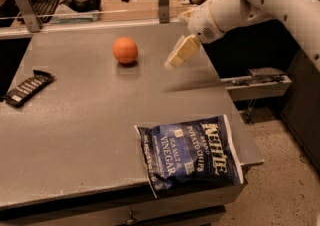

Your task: Move orange near blue chip bag

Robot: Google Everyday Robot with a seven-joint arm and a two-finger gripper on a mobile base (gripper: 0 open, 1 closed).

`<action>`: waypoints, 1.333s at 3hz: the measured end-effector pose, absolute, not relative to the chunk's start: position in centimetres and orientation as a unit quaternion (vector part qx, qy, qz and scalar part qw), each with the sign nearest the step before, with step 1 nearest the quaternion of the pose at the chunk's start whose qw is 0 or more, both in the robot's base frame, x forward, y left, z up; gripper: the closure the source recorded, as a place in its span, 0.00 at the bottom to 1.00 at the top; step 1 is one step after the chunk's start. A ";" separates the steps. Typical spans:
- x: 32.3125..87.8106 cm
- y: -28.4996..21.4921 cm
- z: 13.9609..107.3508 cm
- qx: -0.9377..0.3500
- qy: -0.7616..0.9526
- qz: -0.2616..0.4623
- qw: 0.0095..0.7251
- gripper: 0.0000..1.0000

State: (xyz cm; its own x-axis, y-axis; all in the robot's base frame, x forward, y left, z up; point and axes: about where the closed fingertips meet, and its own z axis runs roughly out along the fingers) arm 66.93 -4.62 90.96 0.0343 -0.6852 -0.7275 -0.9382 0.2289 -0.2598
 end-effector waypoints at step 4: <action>72.0 7.4 86.6 -0.564 0.666 0.267 0.408 0.00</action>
Offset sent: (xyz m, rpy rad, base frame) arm 0.0785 0.0899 -0.0371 0.2281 0.0636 -0.0131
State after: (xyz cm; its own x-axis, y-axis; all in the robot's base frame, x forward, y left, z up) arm 71.98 7.39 86.60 -0.0307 -0.5341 -0.8449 -0.9695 0.2216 -0.1049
